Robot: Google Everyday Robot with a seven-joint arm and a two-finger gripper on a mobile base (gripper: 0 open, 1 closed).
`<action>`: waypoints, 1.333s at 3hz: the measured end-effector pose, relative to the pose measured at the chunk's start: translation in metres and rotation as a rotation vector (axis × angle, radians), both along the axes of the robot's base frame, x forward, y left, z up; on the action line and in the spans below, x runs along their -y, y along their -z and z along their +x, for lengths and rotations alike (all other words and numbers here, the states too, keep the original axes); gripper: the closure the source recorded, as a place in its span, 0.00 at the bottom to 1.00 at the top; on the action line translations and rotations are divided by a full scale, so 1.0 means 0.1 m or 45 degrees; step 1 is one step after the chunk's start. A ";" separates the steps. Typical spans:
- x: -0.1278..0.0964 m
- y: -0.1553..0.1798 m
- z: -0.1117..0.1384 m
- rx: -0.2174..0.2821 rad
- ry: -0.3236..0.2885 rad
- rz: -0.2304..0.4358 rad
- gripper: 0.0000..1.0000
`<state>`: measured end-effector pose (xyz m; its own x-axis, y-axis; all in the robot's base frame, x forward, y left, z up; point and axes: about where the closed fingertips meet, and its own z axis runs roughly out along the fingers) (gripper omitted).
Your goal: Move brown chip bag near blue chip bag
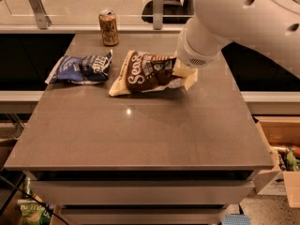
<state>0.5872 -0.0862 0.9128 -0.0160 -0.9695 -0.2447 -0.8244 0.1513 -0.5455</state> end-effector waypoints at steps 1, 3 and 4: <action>0.00 -0.02 -0.01 0.004 -0.001 -0.001 0.35; -0.01 -0.05 -0.02 0.010 -0.003 -0.004 0.00; -0.01 -0.05 -0.02 0.010 -0.003 -0.004 0.00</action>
Offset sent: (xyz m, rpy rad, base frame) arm -0.0008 0.0004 0.0015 -0.0009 -0.0026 0.0007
